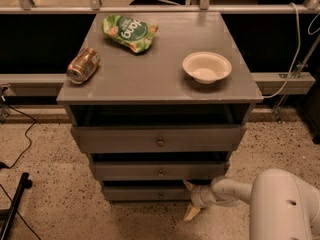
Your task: Open bottom drawer
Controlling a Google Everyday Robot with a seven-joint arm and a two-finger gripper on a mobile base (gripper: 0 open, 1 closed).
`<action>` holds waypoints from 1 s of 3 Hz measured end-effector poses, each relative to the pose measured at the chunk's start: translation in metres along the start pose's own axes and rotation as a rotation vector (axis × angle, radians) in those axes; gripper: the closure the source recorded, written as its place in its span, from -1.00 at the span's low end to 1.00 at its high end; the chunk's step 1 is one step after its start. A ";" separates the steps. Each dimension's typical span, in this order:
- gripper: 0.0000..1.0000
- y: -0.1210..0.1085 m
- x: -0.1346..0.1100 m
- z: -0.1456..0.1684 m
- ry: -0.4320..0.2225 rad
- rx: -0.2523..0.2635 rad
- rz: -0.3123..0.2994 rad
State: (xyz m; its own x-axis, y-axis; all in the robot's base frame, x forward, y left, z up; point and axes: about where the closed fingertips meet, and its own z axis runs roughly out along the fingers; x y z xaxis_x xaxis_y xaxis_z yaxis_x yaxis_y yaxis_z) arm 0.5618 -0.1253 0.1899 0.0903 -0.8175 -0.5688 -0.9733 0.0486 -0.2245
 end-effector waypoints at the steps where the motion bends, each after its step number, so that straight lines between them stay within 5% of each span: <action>1: -0.63 0.000 0.003 0.004 0.010 0.025 0.016; 3: 0.30 0.044 -0.014 -0.004 -0.009 -0.041 0.040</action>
Offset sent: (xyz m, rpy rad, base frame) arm -0.0490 0.0159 0.0150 0.0028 0.0381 -0.0026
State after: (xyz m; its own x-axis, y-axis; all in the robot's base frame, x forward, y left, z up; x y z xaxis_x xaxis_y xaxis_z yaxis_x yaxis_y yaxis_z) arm 0.5170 -0.1135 0.1910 0.0534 -0.8101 -0.5839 -0.9839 0.0571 -0.1691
